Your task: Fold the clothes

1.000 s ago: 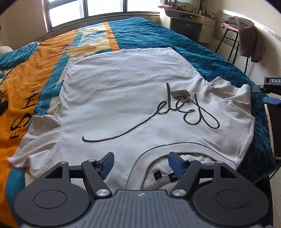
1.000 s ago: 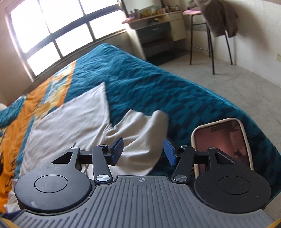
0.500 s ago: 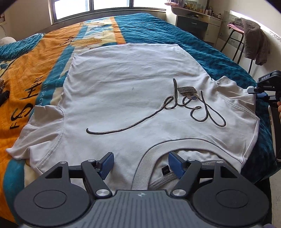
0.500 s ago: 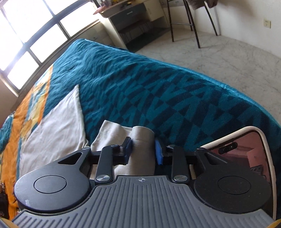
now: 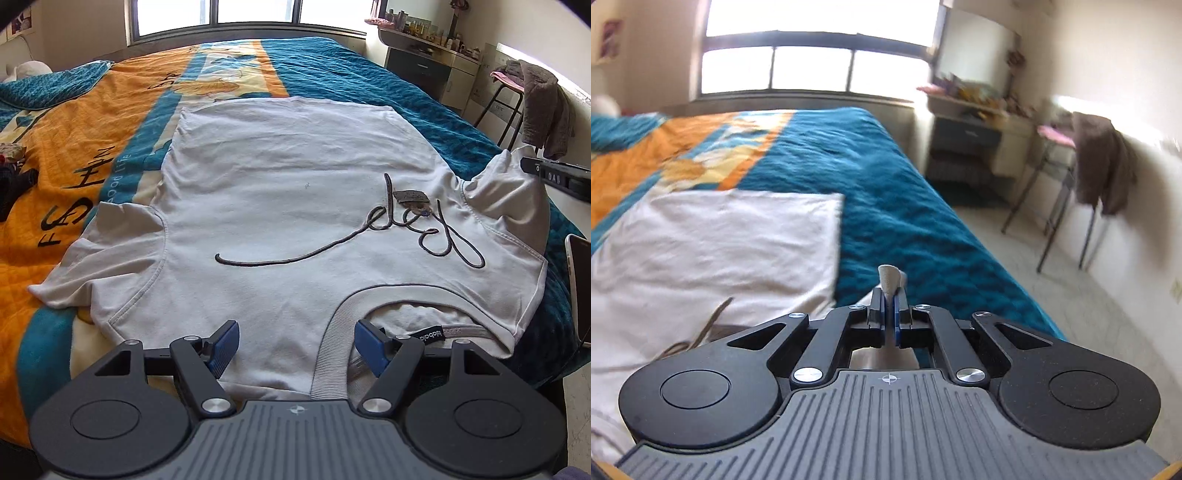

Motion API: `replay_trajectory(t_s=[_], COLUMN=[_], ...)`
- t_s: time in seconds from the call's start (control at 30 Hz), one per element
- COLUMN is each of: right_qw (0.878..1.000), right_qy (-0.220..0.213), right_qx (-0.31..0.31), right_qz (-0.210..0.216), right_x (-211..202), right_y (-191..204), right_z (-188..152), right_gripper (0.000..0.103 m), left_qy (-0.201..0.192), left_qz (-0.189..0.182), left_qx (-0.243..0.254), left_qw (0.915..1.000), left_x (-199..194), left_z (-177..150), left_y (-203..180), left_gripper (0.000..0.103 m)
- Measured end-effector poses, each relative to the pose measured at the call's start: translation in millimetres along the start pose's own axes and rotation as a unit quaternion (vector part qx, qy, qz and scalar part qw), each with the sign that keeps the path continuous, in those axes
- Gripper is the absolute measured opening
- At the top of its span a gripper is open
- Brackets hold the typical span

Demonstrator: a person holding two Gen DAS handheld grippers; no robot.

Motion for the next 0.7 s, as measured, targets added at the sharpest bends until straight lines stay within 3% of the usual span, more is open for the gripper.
replay_trajectory(t_s=[0.1, 0.23, 0.27, 0.33, 0.37, 0.47, 0.5, 0.53, 0.6, 0.7], right_qw=[0.996, 0.977, 0.981, 0.99, 0.994, 1.0, 0.999, 0.997, 0.994, 0.992], right_qy=[0.008, 0.019, 0.019, 0.01, -0.001, -0.006, 0.002, 0.004, 0.006, 0.044], right_qx=[-0.092, -0.212, -0.19, -0.124, -0.088, 0.009, 0.046, 0.069, 0.111, 0.114], right_qz=[0.012, 0.029, 0.046, 0.069, 0.07, -0.007, -0.028, -0.02, 0.006, 0.016], right_x=[-5.8, -13.6, -20.6, -36.4, -44.3, -37.4, -31.6, -27.2, -18.8, -5.0], right_y=[34.9, 81.5, 77.8, 60.7, 49.1, 1.3, -15.4, -24.4, -39.8, -37.8], right_z=[-3.2, -7.6, -6.2, -3.3, -2.4, 6.0, 9.4, 10.9, 13.5, -3.2], right_gripper=[0.006, 0.014, 0.018, 0.036, 0.037, 0.036, 0.026, 0.015, 0.015, 0.017], left_qy=[0.003, 0.002, 0.002, 0.003, 0.003, 0.002, 0.002, 0.001, 0.001, 0.0], left_qz=[0.006, 0.012, 0.013, 0.014, 0.013, 0.012, 0.012, 0.011, 0.01, 0.012], left_qx=[-0.009, -0.003, -0.003, -0.003, -0.004, -0.001, 0.001, 0.002, 0.006, 0.005], left_qw=[0.9999, 0.9999, 0.9999, 0.9999, 0.9999, 0.9999, 0.9999, 0.9999, 0.9999, 0.9999], left_x=[1.5, 1.1, 1.1, 1.7, 2.3, 3.2, 2.8, 2.4, 1.7, 1.3], left_z=[-1.1, -3.4, -3.3, -2.3, -1.5, -0.6, -0.7, -0.9, -1.3, -1.7], left_y=[4.0, 4.9, 4.9, 4.3, 3.5, -0.7, -2.3, -3.9, -6.8, -6.4], left_gripper=[0.07, 0.07, 0.07, 0.07, 0.07, 0.07, 0.07, 0.07, 0.07, 0.07])
Point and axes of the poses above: each gripper's, at about its wrist camera, not at the fingertips, and x roughly the way its jaws point, y to its left, z to its top, the point moved 1 cm from there along x, roughly the way its jaws point, and after that the axes turned 12 degrees about z, right-handed, at the moved point
